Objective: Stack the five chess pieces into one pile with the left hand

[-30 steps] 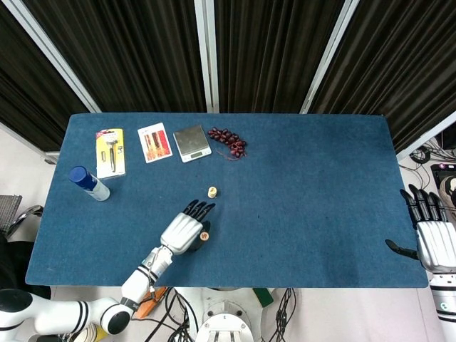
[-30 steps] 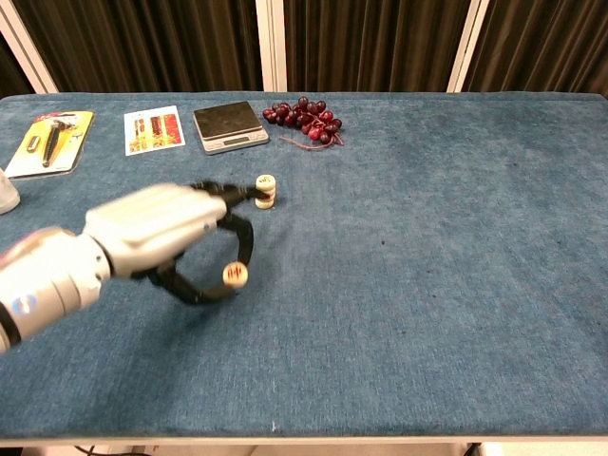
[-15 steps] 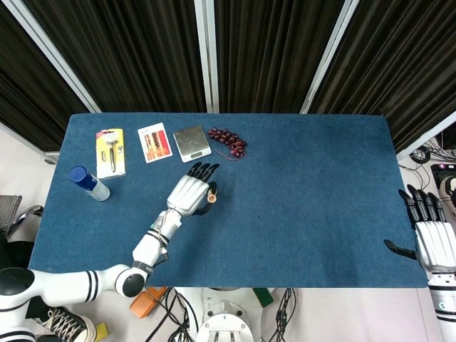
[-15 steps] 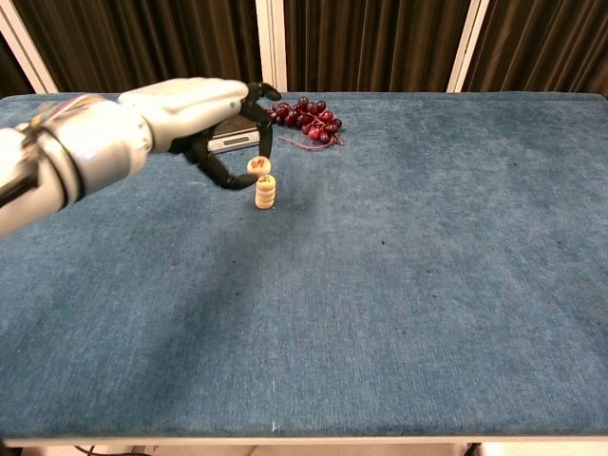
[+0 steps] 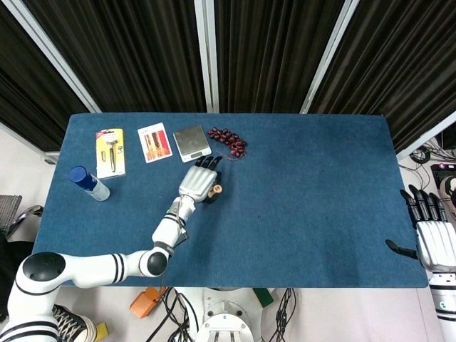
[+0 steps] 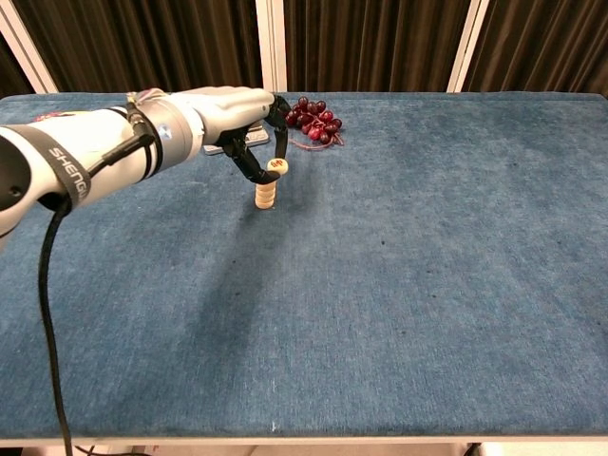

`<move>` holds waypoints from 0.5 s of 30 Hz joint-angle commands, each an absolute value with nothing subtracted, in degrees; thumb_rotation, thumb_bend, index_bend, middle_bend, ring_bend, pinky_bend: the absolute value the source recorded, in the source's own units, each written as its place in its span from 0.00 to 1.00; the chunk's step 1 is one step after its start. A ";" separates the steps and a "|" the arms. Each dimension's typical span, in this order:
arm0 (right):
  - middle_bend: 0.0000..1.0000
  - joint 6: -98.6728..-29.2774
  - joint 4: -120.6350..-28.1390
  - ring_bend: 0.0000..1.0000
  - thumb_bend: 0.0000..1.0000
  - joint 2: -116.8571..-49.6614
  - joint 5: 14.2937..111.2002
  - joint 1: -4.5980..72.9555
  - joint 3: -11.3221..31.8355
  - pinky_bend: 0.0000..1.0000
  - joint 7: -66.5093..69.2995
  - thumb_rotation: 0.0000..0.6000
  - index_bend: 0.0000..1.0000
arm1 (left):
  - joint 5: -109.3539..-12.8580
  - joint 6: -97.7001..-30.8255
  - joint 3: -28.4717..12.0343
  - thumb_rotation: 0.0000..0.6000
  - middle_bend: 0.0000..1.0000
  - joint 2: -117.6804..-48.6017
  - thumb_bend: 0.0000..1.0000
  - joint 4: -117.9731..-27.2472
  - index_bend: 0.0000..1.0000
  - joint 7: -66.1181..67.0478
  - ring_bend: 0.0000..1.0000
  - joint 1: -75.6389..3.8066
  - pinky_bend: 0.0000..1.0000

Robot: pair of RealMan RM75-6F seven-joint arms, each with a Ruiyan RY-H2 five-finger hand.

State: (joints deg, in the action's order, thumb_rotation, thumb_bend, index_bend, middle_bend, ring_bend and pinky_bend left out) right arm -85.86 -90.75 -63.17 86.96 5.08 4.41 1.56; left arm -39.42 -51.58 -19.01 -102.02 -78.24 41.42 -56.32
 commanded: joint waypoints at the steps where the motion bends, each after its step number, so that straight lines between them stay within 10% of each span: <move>1: 0.00 -85.80 -90.73 0.00 0.06 -63.19 86.96 5.13 4.43 0.00 1.58 1.00 0.00 | -38.44 -51.88 -18.43 1.00 0.00 -102.08 0.35 -77.80 0.47 41.65 0.00 -56.91 0.00; 15: 0.00 -86.00 -90.36 0.00 0.06 -63.29 86.90 4.95 4.42 0.00 1.99 1.00 0.00 | -37.52 -53.28 -16.08 1.00 0.00 -101.83 0.33 -76.91 0.45 40.75 0.00 -57.92 0.00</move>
State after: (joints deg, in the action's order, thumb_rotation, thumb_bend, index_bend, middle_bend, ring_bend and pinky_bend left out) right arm -86.00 -90.36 -63.29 86.89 4.95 4.42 1.99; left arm -37.52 -53.26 -16.10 -101.85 -76.91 40.77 -57.90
